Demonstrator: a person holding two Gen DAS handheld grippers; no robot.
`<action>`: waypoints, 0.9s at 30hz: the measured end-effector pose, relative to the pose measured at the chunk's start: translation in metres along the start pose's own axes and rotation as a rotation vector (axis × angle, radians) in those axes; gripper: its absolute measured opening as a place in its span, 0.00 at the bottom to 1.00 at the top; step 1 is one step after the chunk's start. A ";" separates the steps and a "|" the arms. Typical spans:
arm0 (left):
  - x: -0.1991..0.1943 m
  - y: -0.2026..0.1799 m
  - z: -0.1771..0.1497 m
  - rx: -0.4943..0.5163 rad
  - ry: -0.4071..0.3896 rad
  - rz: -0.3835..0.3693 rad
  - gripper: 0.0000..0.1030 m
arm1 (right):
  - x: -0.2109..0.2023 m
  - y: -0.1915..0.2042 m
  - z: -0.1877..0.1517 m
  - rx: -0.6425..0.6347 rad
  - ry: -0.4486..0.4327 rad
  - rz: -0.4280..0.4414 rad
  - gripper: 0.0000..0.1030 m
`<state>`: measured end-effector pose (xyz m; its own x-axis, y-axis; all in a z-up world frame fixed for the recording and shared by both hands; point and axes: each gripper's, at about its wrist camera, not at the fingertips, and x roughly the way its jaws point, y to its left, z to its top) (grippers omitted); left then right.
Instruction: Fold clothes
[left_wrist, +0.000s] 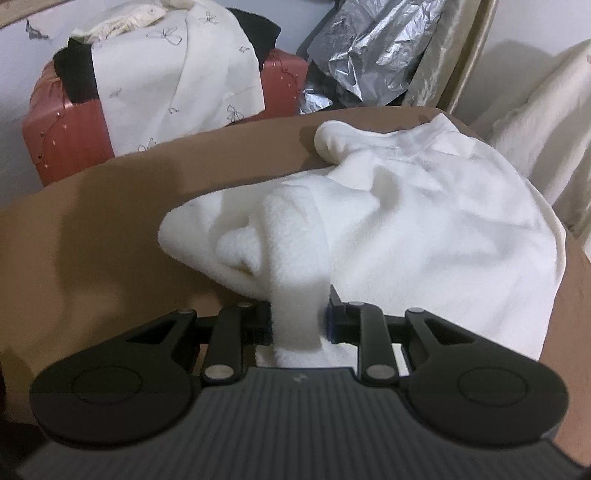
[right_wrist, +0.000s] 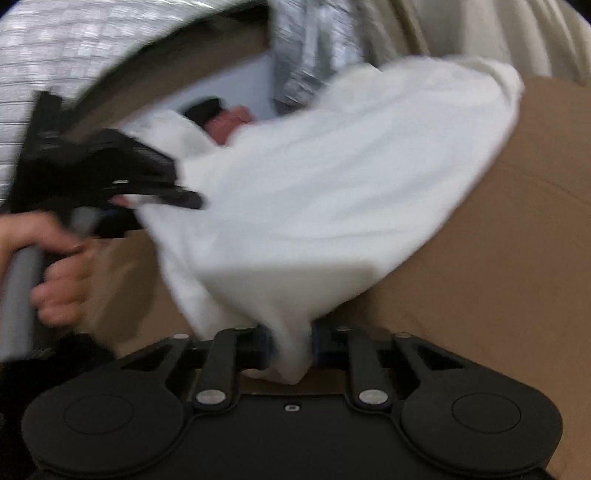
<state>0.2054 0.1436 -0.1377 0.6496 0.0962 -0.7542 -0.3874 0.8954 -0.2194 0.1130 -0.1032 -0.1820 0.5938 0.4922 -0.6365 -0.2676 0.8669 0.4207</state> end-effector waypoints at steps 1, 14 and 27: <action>-0.003 -0.001 0.001 0.003 -0.002 -0.005 0.23 | -0.005 0.002 -0.004 -0.004 0.001 -0.004 0.20; -0.028 -0.001 -0.004 0.003 -0.027 0.095 0.52 | -0.092 -0.007 -0.034 -0.161 -0.016 -0.048 0.31; -0.146 -0.022 -0.058 0.100 -0.067 -0.128 0.84 | -0.190 0.003 -0.027 -0.181 -0.078 -0.227 0.47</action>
<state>0.0807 0.0847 -0.0591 0.7326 0.0044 -0.6807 -0.2339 0.9407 -0.2456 -0.0216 -0.1923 -0.0776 0.7088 0.2830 -0.6461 -0.2481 0.9575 0.1471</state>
